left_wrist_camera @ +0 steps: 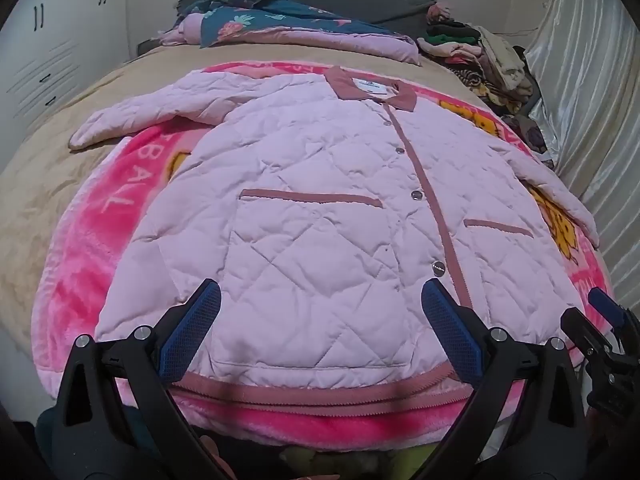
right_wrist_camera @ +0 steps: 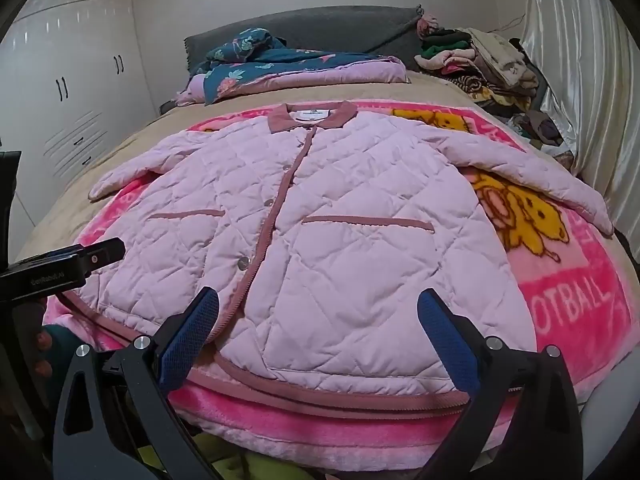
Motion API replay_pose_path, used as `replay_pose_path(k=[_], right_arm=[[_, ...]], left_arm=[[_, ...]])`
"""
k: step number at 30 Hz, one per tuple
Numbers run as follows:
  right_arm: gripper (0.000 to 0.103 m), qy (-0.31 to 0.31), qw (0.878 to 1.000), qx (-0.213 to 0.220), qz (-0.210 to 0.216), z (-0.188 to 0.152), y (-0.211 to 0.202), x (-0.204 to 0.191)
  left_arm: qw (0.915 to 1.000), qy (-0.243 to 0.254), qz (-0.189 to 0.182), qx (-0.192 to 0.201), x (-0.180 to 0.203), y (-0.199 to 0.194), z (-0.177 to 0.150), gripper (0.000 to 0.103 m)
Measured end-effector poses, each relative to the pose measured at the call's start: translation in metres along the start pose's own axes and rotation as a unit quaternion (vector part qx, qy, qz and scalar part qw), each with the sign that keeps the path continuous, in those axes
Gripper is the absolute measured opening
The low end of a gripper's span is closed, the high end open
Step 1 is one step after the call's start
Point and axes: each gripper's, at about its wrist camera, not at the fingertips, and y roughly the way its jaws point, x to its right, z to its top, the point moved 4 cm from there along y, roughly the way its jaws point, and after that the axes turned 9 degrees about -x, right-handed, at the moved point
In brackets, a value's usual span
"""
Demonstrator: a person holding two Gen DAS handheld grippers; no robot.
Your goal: Fold large clothes
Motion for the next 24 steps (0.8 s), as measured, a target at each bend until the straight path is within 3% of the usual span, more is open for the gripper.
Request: replay_pose_path(k=[24], right_arm=[[0.099,-0.009,1.000,0.010,-0.006,0.001,-0.007,-0.008]], left_arm=[[1.0000,0.005,-0.006,0.003,0.001,-0.008,0.001,0.094]])
